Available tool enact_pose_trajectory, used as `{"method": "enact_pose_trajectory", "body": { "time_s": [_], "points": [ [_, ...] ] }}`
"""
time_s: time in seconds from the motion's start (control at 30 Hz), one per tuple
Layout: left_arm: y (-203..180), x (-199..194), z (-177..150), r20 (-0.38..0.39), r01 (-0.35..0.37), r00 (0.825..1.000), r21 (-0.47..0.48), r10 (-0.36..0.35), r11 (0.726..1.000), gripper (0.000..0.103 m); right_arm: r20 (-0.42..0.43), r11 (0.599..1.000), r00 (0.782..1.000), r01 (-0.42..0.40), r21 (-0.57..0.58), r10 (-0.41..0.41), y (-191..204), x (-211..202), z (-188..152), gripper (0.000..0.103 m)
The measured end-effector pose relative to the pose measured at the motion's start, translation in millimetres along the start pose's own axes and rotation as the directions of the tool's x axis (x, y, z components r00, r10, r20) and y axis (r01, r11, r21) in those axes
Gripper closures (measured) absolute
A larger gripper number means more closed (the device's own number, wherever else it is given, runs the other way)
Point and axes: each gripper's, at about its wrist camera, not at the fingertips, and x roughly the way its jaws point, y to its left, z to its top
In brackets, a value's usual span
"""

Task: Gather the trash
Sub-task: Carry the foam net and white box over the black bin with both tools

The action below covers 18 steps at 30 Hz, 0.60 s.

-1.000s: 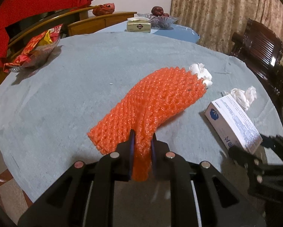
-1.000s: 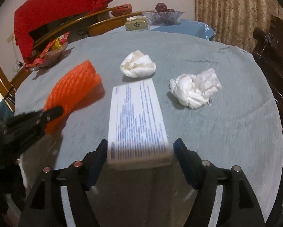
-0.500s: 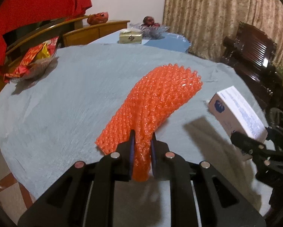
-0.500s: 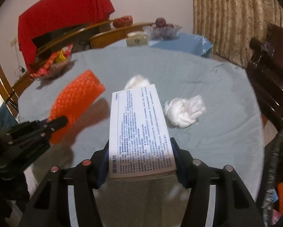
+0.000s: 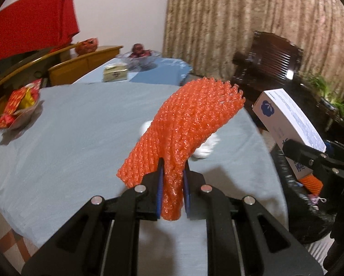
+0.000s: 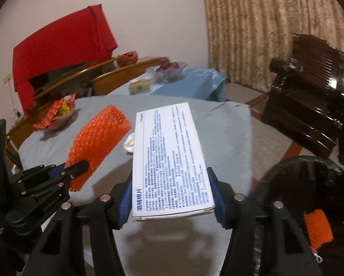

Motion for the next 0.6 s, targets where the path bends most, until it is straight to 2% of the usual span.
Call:
{"method": "enact_pose_trajectory", "body": {
  "time_s": [0.3, 0.6],
  "points": [
    [-67, -5, 10, 0.015, 0.115, 0.993, 0.080, -0.117, 0.990, 0.090, 0.051, 0.991, 0.992, 0.113, 0.067, -0.116, -57, -49, -5, 0.046],
    [-131, 1, 11, 0.006, 0.219, 0.975, 0.176, -0.224, 0.960, 0.090, 0.059, 0.961, 0.968, 0.234, 0.147, -0.245, -117, -87, -18, 0.046]
  ]
}}
